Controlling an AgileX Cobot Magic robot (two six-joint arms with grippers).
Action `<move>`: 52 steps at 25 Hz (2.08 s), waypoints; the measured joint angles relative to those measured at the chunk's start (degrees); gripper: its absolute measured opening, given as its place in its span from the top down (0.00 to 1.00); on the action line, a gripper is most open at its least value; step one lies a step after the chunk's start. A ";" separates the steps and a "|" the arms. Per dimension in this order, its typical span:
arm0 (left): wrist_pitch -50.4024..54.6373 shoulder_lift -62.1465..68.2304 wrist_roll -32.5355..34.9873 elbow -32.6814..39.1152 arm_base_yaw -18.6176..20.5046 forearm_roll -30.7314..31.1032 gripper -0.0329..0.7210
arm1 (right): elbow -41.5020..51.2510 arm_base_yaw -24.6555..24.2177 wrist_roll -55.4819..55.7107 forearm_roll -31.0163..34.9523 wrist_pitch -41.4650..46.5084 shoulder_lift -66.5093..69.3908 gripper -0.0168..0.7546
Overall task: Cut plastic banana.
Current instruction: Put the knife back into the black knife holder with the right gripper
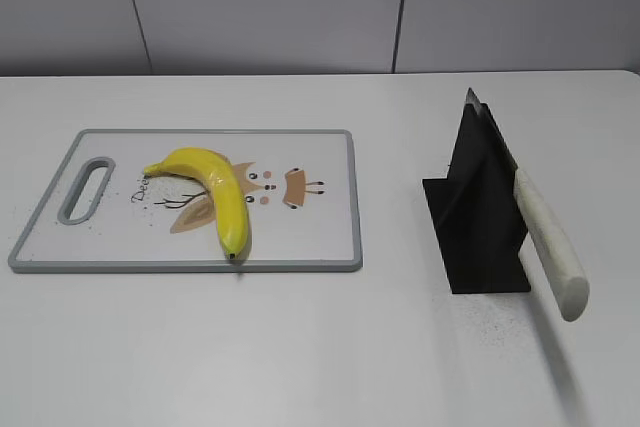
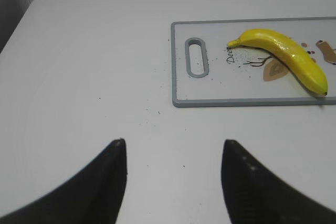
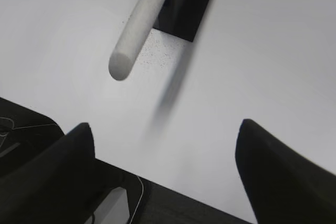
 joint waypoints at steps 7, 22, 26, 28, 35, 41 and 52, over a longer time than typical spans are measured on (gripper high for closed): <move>0.00 0.00 0.00 0.00 0.00 0.00 0.24 | 9.16 0.00 -0.46 -1.55 0.89 -15.17 0.18; 0.00 0.00 0.00 0.00 0.00 0.00 0.24 | 10.13 0.00 -0.56 -1.91 1.78 -38.51 0.21; 0.00 0.00 0.00 0.00 0.00 -0.06 0.24 | 10.13 0.00 -0.56 -1.91 1.83 -39.65 0.22; 0.00 0.00 0.00 0.00 0.00 0.00 0.24 | 10.13 0.00 -0.56 -1.91 1.83 -39.69 0.23; 0.00 0.00 0.00 0.00 0.00 0.00 0.24 | 10.13 -5.37 -0.56 -1.86 1.83 -39.69 0.24; 0.00 0.00 0.00 0.00 0.00 0.00 0.24 | 10.13 -12.11 -0.56 -1.86 1.83 -39.69 0.24; 0.00 0.00 0.00 0.00 0.00 0.00 0.24 | 10.13 -17.38 -0.56 -1.86 1.83 -39.69 0.26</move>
